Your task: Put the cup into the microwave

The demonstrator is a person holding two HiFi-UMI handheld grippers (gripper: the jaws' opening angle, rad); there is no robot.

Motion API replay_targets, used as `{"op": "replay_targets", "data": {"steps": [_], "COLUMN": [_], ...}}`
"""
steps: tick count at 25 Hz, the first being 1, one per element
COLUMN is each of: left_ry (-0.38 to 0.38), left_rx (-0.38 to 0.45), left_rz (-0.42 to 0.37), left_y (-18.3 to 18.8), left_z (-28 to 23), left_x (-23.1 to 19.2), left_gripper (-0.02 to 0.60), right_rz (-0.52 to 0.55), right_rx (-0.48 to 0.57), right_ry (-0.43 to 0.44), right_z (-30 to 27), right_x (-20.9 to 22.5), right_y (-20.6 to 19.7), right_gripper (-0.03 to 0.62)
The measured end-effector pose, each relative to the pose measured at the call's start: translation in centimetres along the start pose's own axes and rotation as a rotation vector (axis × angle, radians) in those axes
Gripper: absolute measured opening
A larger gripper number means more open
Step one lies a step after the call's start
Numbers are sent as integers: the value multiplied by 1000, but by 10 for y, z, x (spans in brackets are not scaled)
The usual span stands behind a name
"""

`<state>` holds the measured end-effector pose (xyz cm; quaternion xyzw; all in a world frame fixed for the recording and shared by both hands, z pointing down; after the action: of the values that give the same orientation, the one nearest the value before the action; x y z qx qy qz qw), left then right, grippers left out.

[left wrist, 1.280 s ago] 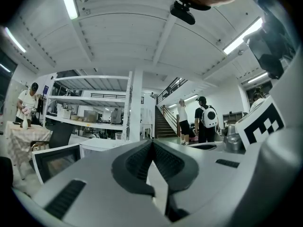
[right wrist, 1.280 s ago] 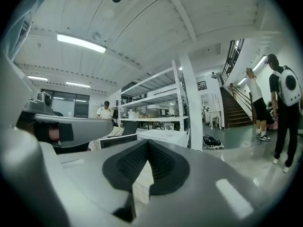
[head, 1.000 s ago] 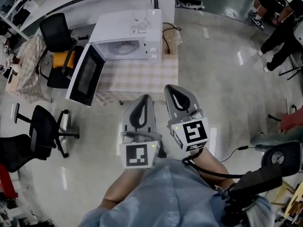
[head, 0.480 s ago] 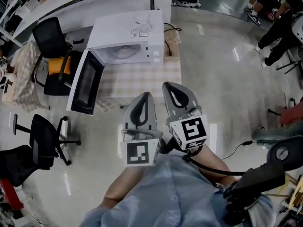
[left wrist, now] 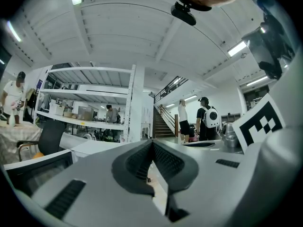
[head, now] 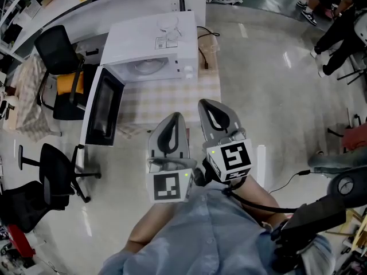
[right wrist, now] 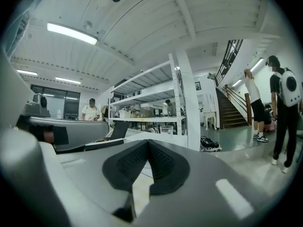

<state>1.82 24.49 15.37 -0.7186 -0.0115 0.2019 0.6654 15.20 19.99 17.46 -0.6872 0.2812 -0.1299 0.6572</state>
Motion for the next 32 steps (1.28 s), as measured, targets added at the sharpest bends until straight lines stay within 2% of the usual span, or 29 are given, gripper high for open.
{"op": "replay_targets", "data": {"steps": [14,25,32], "left_ry": [21,10,33], "left_rx": [-51,-49,-13], "left_rz": [-4,-62,-78], "left_y": [-9,3,16], "left_z": [-77,-151,-178], "left_x": [-4,6,16], "left_gripper": [6,6,6], "right_rz": [-48,-60,-49], "right_rx": [-34,7,39], "right_ry": [0,-7,41], "right_z": [-47,-87,-110], "right_x": [55,119,147], "right_y": [-21,-19,-12], "right_gripper": [2,2,2]}}
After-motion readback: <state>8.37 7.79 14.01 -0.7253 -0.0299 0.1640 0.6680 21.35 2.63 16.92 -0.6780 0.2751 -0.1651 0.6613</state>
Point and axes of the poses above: the fingertips, and each gripper's own axes: z backward along the fingers, x to its right, y out of its top, the point moved 9 cm from there along z, backward along the fingers, and after that the axes turned 13 degrees about z, right-handed, at the moved point
